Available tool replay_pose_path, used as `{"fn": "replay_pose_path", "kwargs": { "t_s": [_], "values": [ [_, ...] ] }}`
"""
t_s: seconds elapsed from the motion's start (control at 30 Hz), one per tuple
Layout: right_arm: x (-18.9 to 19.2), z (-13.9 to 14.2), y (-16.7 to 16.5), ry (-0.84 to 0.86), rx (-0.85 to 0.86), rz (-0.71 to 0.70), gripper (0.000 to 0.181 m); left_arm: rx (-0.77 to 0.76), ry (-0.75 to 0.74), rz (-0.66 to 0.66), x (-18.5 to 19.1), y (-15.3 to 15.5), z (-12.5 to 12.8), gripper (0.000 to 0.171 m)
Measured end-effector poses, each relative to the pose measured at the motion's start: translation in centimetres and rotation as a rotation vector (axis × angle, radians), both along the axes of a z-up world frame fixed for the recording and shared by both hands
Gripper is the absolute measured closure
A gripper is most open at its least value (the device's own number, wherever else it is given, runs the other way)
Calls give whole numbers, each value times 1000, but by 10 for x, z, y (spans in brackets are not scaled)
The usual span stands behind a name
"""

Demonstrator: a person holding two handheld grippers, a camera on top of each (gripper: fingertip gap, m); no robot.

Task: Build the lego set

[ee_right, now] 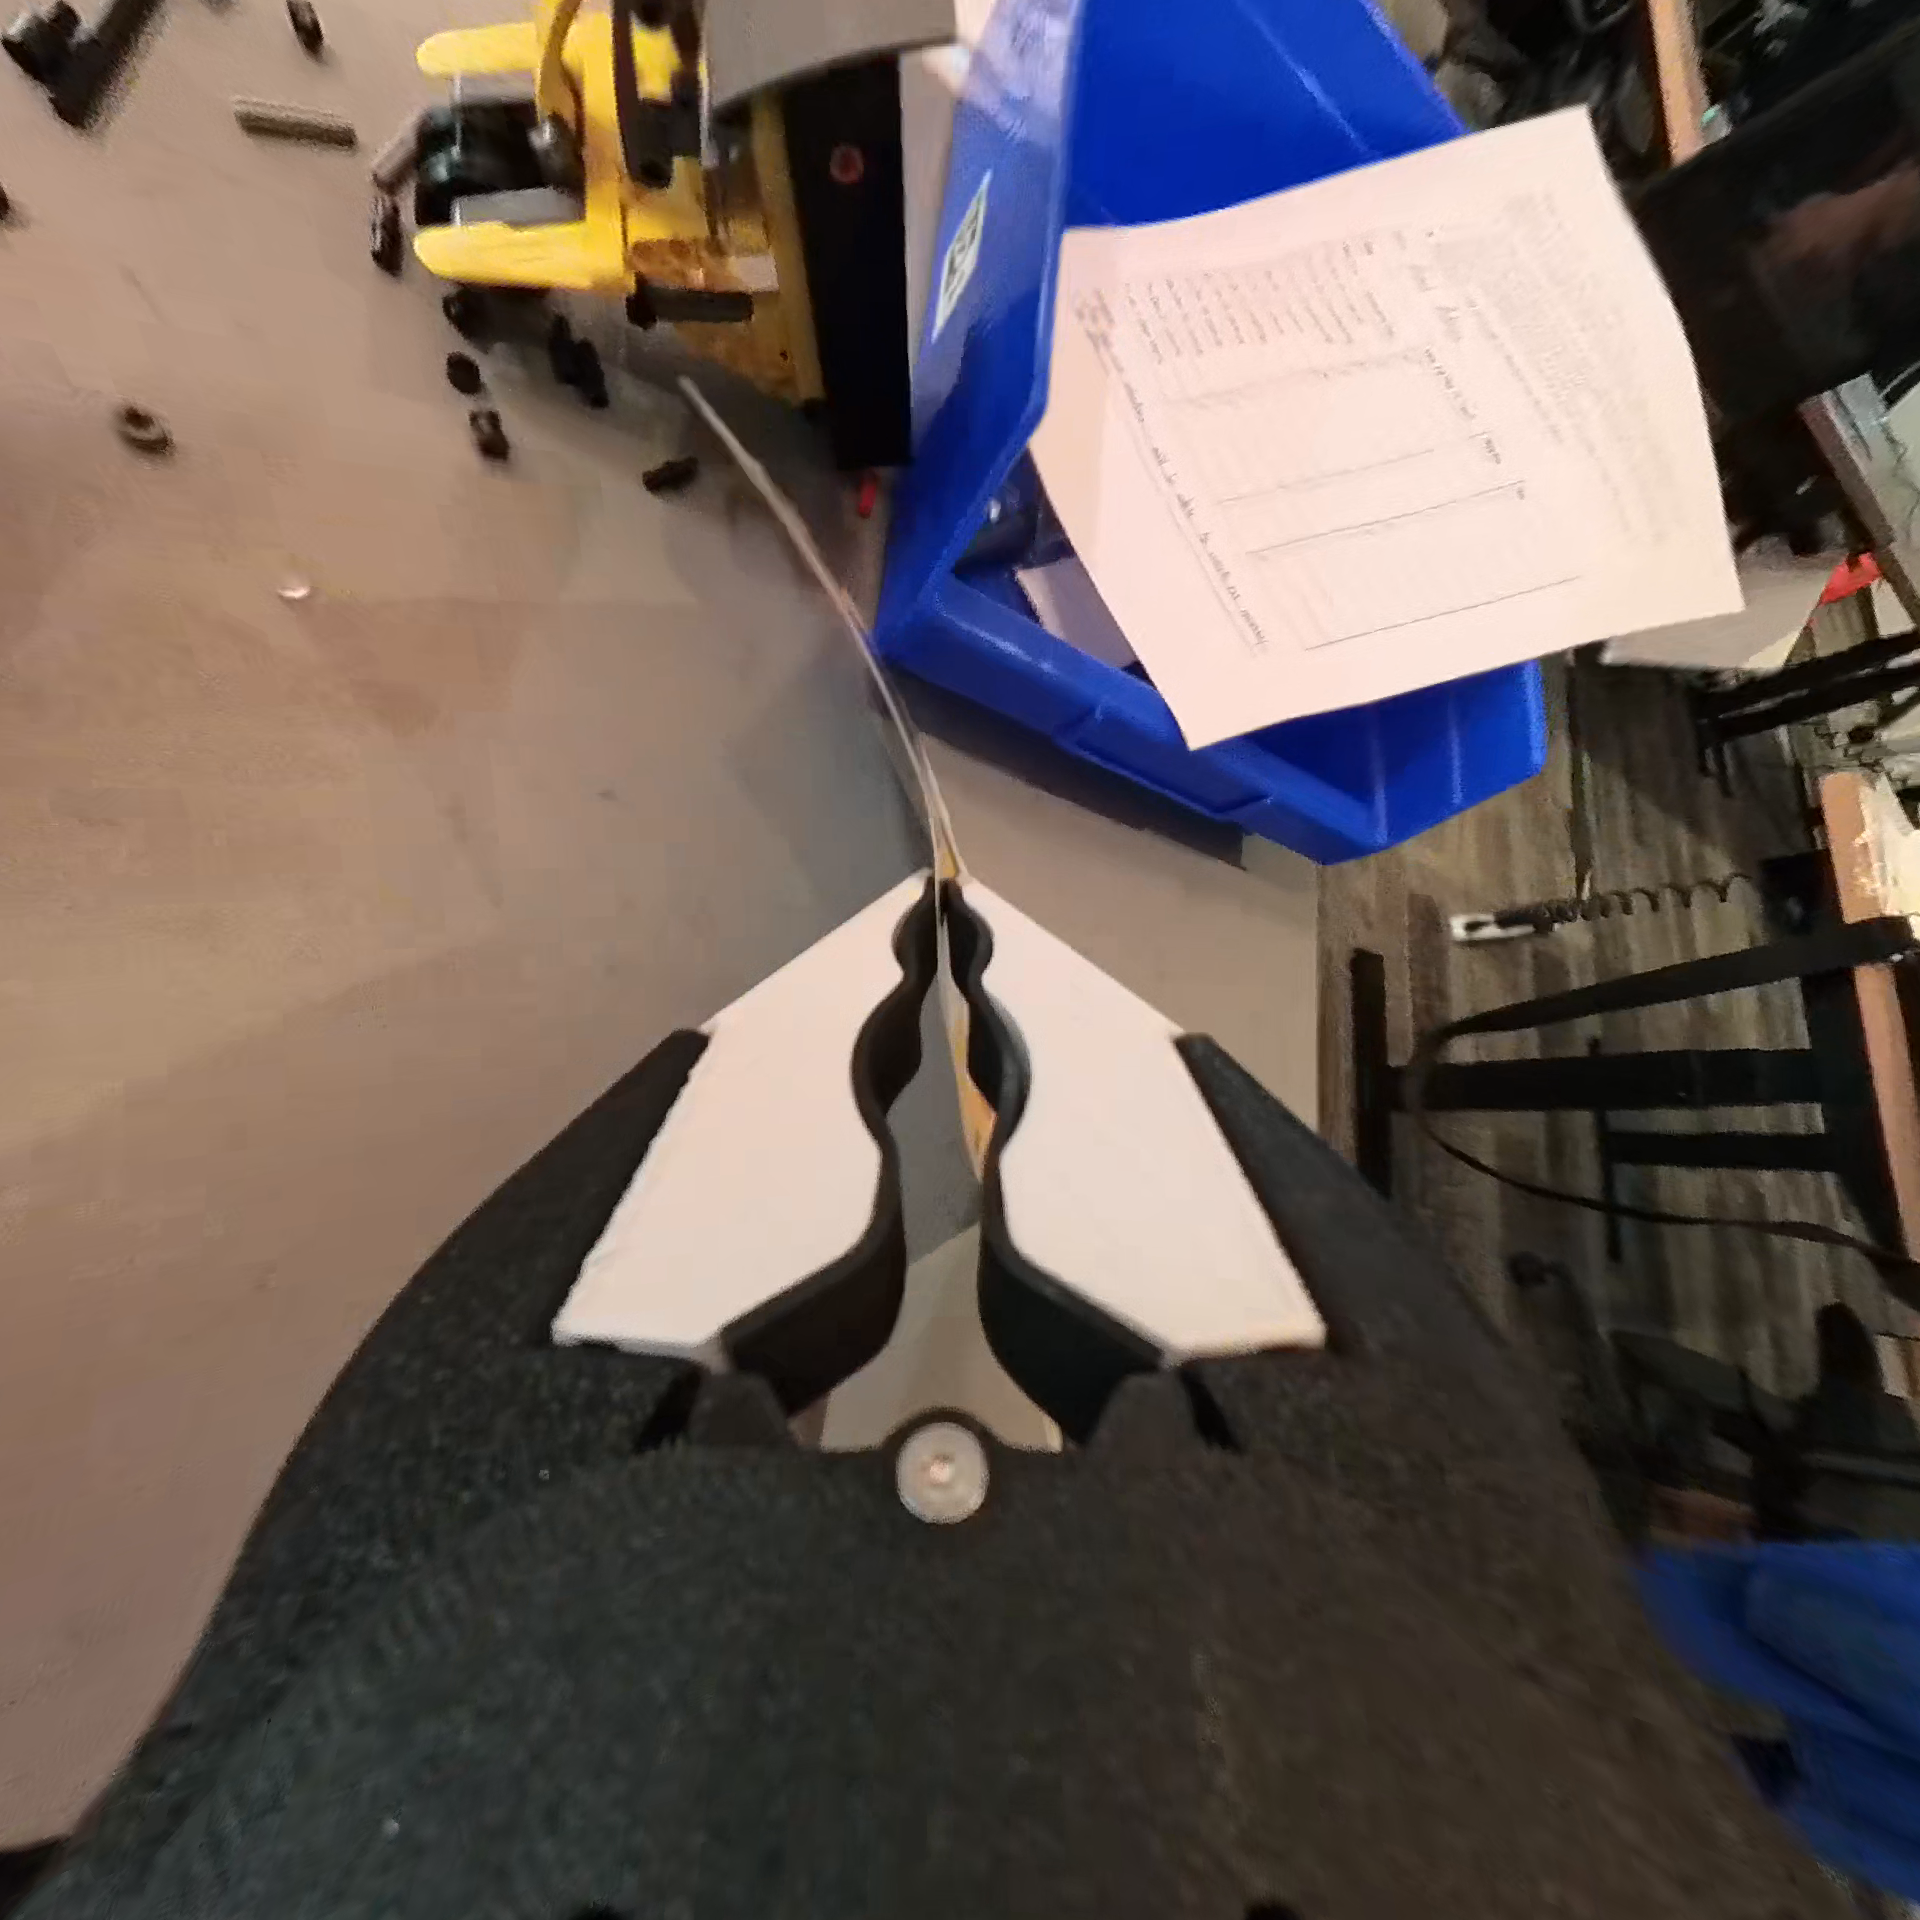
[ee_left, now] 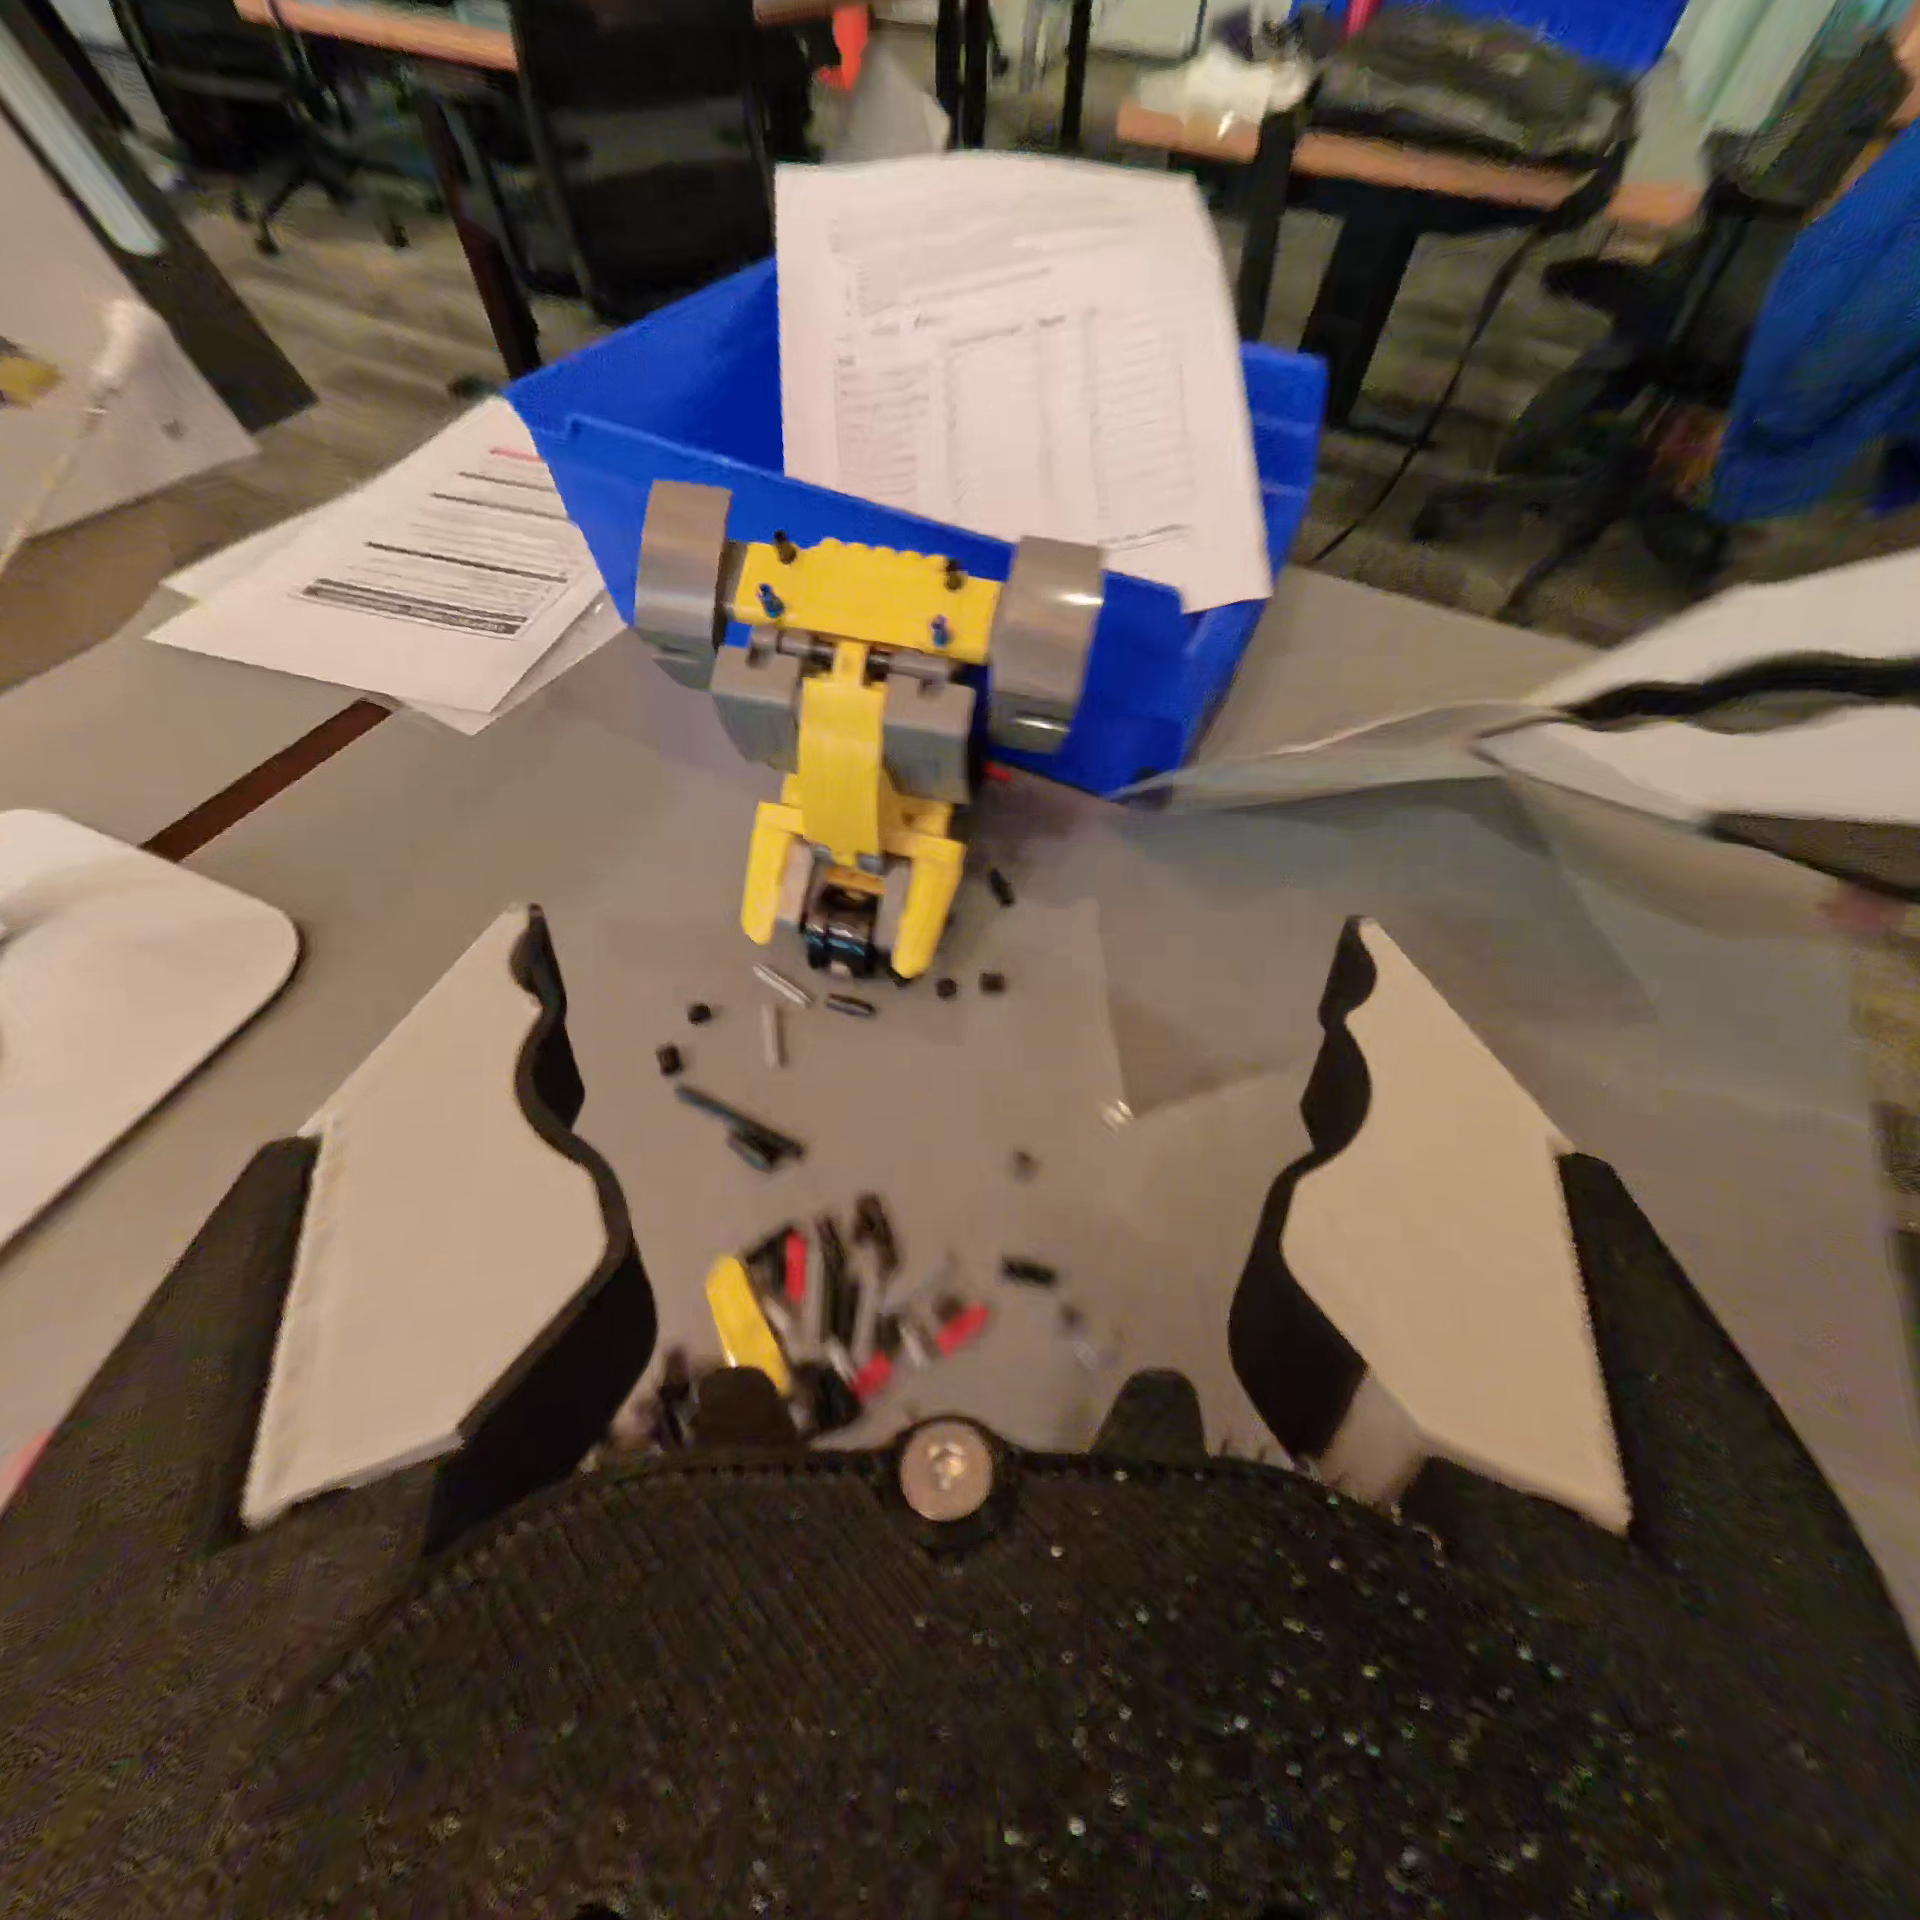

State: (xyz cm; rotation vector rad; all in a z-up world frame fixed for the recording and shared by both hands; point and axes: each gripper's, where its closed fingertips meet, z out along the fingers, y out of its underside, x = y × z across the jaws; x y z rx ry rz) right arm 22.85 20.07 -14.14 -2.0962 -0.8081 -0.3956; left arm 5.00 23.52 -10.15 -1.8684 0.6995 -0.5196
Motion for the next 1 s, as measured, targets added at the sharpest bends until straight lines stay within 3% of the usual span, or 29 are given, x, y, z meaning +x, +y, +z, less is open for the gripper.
{"fn": "replay_pose_path", "kwargs": {
  "t_s": [0.13, 0.23, 0.5, 0.57, 0.6, 1.0],
  "values": [
    [-8, 3, -1, 136, 65, 78, 181, -46, 143, 21, 16, 76, -39, 38],
    [-6, 1, -4, 211, 67, 107, 181, -55, 130, -19, 33, 101, -52, 41],
    [28, -3, -3, 297, 75, 83, 181, -107, 24, -130, 62, 109, -60, 45],
    [32, -4, -3, 301, 79, 73, 181, -97, 1, -123, 61, 113, -57, 63],
    [35, -4, -3, 299, 84, 68, 181, -90, -24, -148, 63, 112, -54, 87],
    [45, 7, -1, 296, 127, 35, 181, -5, -54, -37, 33, 133, -38, 91]
  ]
}}
